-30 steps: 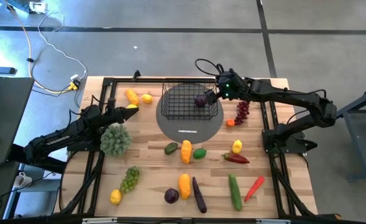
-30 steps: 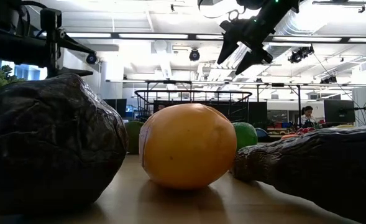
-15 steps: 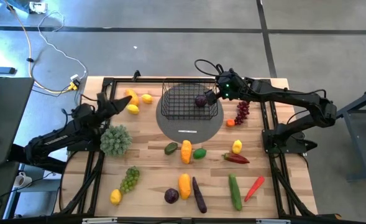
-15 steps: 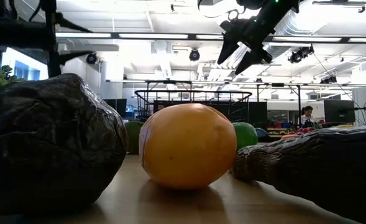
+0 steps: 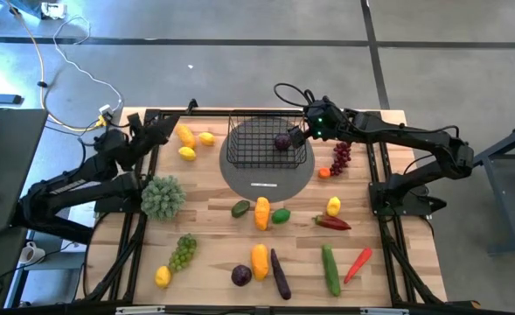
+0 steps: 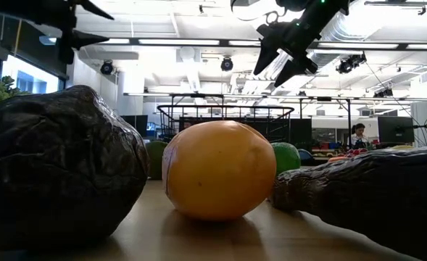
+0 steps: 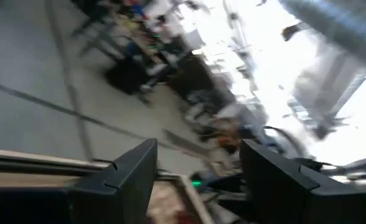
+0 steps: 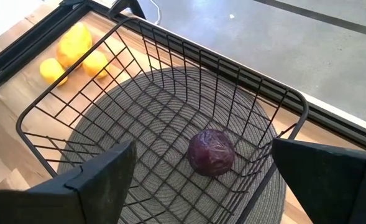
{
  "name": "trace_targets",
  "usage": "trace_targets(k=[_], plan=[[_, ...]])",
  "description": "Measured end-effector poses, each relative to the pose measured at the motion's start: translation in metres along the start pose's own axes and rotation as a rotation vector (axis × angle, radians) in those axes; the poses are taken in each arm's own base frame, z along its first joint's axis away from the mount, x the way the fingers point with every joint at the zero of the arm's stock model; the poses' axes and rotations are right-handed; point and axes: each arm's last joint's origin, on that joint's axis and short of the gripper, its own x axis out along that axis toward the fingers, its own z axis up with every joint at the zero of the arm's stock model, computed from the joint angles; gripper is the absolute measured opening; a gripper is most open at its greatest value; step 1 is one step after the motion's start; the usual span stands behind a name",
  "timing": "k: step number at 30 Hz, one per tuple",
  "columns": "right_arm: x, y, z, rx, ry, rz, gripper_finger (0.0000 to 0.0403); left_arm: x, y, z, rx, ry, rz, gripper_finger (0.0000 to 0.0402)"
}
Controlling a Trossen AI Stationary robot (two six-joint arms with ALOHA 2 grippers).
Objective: Build produce basket
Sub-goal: Put the yellow mango into the wire basket
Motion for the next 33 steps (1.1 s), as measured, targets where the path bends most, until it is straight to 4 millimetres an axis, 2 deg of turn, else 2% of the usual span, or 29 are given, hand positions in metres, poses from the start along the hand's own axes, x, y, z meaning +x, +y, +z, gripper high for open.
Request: trace_targets(k=[7,14,20,27,33], plan=[[0.0,0.0,0.0,-0.043,0.002,0.004,0.0358,0.021,-0.007,0.005,0.102,0.048,0.355,0.0218],[0.0,0.0,-0.001,-0.055,0.015,0.007,0.0358,0.042,-0.004,0.012,0.104,0.123,0.586,0.0218],[0.0,0.0,-0.002,-0.09,0.027,0.011,0.0358,0.063,0.007,0.013,0.099,0.216,0.734,0.0215],[0.0,-0.001,-0.004,-0.102,0.046,0.014,0.0358,0.083,0.031,0.002,0.053,0.354,0.856,0.0213],[0.0,0.0,-0.004,-0.153,0.051,0.027,0.0358,0.094,0.044,-0.005,0.078,0.453,0.891,0.0213]])
